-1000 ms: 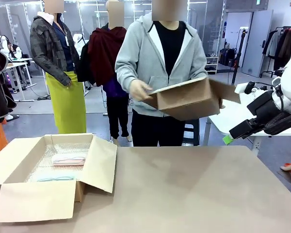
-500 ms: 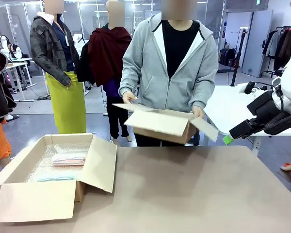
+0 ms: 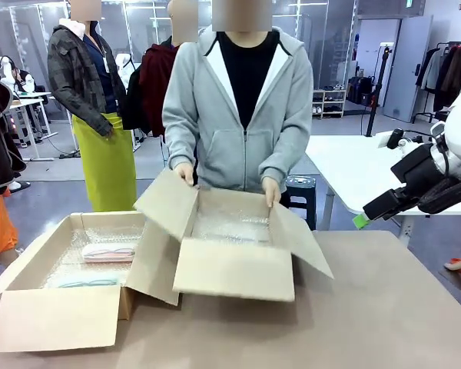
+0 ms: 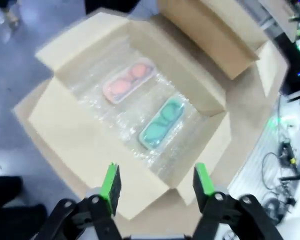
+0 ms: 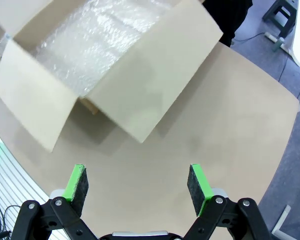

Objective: Pack the glasses set securely to prepare it for shipping.
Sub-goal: Position the Package Box on the left side of the table.

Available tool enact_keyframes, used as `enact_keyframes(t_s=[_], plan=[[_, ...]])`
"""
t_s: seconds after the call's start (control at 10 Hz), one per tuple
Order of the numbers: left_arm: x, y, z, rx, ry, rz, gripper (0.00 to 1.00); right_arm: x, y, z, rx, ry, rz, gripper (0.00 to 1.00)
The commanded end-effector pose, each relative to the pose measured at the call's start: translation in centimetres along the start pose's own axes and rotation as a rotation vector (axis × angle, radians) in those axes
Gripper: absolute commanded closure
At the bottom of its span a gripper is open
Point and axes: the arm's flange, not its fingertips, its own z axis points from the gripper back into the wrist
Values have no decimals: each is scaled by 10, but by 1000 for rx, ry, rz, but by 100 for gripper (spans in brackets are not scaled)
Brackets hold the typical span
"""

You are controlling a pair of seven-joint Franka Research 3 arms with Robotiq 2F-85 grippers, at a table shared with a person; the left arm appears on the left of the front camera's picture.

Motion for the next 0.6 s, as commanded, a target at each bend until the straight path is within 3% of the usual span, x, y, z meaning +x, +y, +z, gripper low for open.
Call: enact_keyframes(t_s=[0.0,0.5], plan=[[-10,-59,-16,72,-31,-146,26,-2,2,0,-2,7,-10,0],[20,-163,-57,145,45,-405,26,-2,2,0,-2,7,-10,0]])
